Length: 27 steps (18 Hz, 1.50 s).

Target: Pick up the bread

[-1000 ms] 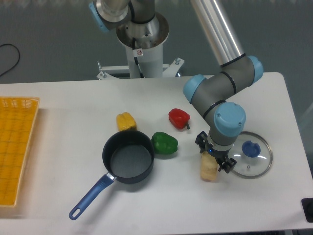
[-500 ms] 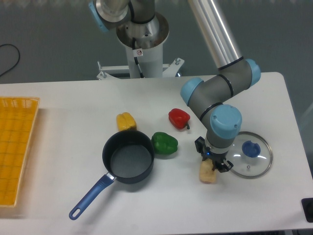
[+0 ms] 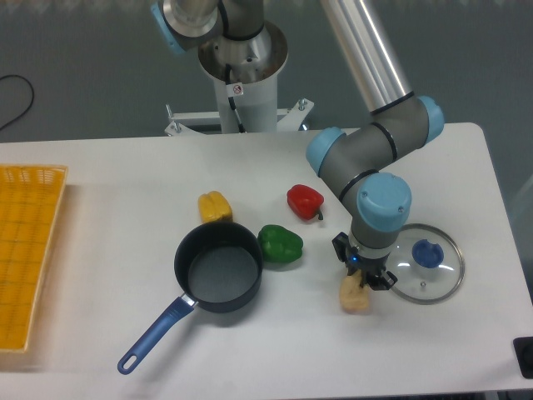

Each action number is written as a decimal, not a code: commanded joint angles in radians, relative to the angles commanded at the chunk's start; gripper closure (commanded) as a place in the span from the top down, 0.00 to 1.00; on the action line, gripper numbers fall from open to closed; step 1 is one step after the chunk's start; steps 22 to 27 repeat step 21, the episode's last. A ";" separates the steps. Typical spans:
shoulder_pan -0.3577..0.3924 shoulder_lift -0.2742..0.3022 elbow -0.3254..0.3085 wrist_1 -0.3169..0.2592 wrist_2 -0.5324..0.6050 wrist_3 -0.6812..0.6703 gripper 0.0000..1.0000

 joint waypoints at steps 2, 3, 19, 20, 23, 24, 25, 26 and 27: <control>-0.005 0.029 -0.015 0.000 0.000 0.005 0.36; -0.018 0.037 -0.020 -0.002 0.000 0.006 0.36; -0.052 0.158 -0.003 -0.077 0.096 0.337 0.37; -0.052 0.157 0.000 -0.083 0.100 0.344 0.37; -0.052 0.157 0.003 -0.084 0.100 0.344 0.37; -0.052 0.157 0.003 -0.084 0.100 0.344 0.37; -0.052 0.157 0.003 -0.084 0.100 0.344 0.37; -0.052 0.157 0.003 -0.084 0.100 0.344 0.37; -0.052 0.157 0.003 -0.084 0.100 0.344 0.37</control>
